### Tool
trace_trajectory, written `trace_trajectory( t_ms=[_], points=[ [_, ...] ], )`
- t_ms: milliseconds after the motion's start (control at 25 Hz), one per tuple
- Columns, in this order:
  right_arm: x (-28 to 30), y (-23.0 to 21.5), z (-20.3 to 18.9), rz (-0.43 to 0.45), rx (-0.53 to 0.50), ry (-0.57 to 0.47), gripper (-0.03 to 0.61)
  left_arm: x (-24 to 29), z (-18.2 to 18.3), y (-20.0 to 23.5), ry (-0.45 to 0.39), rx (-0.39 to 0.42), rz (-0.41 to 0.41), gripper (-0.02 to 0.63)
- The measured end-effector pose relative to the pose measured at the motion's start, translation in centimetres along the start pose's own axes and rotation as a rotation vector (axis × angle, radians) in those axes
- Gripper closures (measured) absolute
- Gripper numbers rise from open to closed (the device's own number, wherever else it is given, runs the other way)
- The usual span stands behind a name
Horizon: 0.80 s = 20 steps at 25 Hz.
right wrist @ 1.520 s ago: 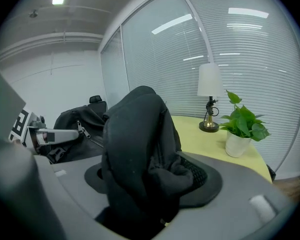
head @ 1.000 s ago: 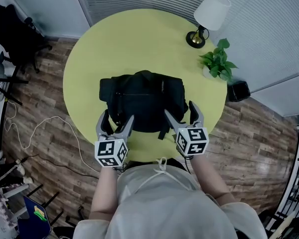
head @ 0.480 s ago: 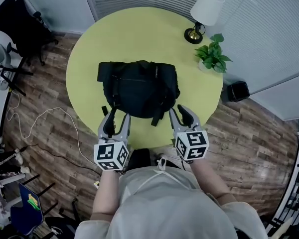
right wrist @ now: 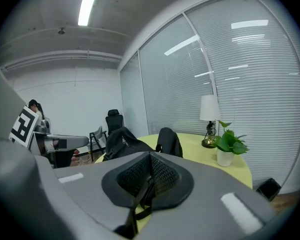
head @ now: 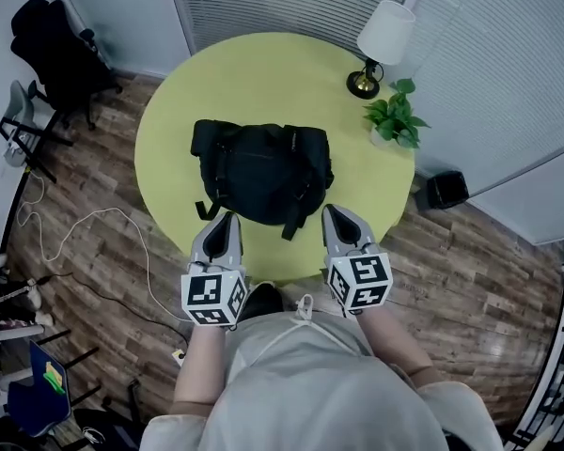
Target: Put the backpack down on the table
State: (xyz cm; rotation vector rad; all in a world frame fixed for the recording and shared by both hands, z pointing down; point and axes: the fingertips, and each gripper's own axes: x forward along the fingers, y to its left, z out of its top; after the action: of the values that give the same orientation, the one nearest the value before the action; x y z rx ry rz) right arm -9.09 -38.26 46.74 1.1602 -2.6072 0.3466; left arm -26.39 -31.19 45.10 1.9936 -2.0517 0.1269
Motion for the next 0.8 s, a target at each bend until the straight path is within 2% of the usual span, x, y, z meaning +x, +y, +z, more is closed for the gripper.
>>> trace_trajectory(
  t_ms=[120, 320, 520, 800],
  points=[
    [-0.5, 0.1, 1.0, -0.001, -0.034, -0.022, 0.58, -0.2, 1.5, -0.9, -0.023, 0.071, -0.002, 0.607],
    [-1.0, 0.0, 2.3, 0.007, -0.05, -0.044, 0.58, -0.4, 3.4, -2.6, -0.054, 0.103, -0.038, 0.607],
    [-1.5, -0.1, 2.8, 0.023, -0.056, -0.06, 0.58, -0.5, 3.7, -4.0, -0.071, 0.097, -0.068, 0.607],
    [-2.2, -0.3, 3.2, 0.042, -0.076, -0.067, 0.58, -0.7, 4.0, -4.4, -0.078, 0.058, -0.056, 0.607]
  ],
)
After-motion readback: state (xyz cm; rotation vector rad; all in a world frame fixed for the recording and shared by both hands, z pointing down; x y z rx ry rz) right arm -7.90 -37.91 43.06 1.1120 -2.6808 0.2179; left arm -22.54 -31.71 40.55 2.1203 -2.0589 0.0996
